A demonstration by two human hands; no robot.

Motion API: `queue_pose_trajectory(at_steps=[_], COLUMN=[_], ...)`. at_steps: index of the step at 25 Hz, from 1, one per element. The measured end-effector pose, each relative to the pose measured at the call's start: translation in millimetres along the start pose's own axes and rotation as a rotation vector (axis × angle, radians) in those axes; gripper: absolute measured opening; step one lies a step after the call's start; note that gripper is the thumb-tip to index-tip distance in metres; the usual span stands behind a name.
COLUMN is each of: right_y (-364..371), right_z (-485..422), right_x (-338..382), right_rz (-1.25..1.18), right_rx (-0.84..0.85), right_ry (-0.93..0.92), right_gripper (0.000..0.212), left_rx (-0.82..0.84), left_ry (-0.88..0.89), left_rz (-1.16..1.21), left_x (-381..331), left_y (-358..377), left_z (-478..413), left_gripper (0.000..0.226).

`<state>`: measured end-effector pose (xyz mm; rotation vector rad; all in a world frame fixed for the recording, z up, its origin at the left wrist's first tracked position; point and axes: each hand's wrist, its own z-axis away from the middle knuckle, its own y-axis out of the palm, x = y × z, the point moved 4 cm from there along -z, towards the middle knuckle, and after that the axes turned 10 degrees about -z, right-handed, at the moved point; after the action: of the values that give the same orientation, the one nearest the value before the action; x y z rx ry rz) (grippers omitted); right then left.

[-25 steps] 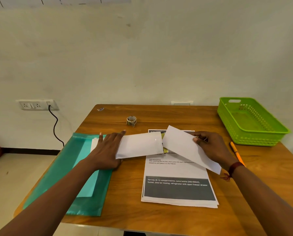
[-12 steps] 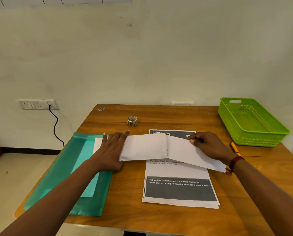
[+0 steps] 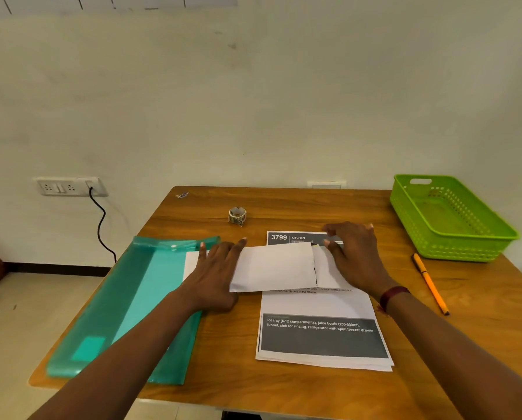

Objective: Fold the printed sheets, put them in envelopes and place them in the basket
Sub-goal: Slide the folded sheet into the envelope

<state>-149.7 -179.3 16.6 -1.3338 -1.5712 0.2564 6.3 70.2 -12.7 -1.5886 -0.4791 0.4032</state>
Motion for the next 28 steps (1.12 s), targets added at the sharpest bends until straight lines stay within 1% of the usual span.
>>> queue_pose_trajectory(at_steps=[1, 3, 5, 6, 8, 10, 12, 15, 18, 22, 25, 26, 28], right_y=[-6.6, -18.5, -19.8, -15.8, -5.0, 5.0, 11.2, 13.8, 11.7, 9.8, 10.7, 9.8, 7.9], right_z=[5.6, 23.9, 45.1, 53.8, 64.4, 69.8, 72.8, 72.9, 75.9, 78.2, 78.5, 79.0, 79.3], right_x=[-1.5, -8.1, -16.9, -21.5, -28.9, -37.0, -44.6, -49.6, -50.1, -52.0, -51.0, -49.3, -45.0], right_rz=[-0.045, -0.226, -0.408, -0.490, -0.621, -0.690, -0.754, -0.943, -1.031, -1.128, -1.193, -1.211, -1.202], right_rx=[-0.149, -0.427, -0.605, -0.642, -0.650, -0.646, -0.627, -0.586, -0.579, -0.581, -0.598, -0.595, -0.553], right_ry=[0.004, 0.144, 0.339, 0.419, 0.518, 0.550, 0.587, 0.640, 0.615, 0.594, 0.610, 0.610, 0.586], right_gripper=[0.023, 0.024, 0.028, 0.033, 0.041, 0.043, 0.039, 0.032, 0.029, 0.025, 0.013, 0.013, 0.031], left_rx=[-0.005, -0.018, -0.033, -0.039, -0.046, -0.050, -0.059, -0.076, -0.070, -0.104, -0.113, -0.113, -0.107], left_ry=[-0.013, -0.043, -0.077, -0.089, -0.092, -0.084, -0.078, -0.066, -0.047, 0.015, 0.046, 0.051, 0.051], left_rz=[0.005, 0.010, 0.023, 0.027, 0.021, 0.010, 0.003, -0.023, -0.035, -0.058, -0.106, -0.120, -0.139], left_x=[0.9, 3.7, 5.6, 5.7, 3.8, -0.5, -4.2, -10.1, -17.0, -35.3, -53.2, -59.8, -71.9], left_y=[0.5, 1.6, 2.0, 1.8, 1.2, 1.1, 0.4, 0.7, 0.6, -2.5, -8.6, -11.0, -15.5], left_z=[0.4, 1.7, 1.8, 1.7, 1.6, 1.4, -0.2, -5.4, -12.6, -24.5, -32.9, -35.9, -41.6], left_gripper=[0.115, 0.115, 0.115, 0.116, 0.116, 0.117, 0.117, 0.116, 0.114, 0.114, 0.115, 0.114, 0.113])
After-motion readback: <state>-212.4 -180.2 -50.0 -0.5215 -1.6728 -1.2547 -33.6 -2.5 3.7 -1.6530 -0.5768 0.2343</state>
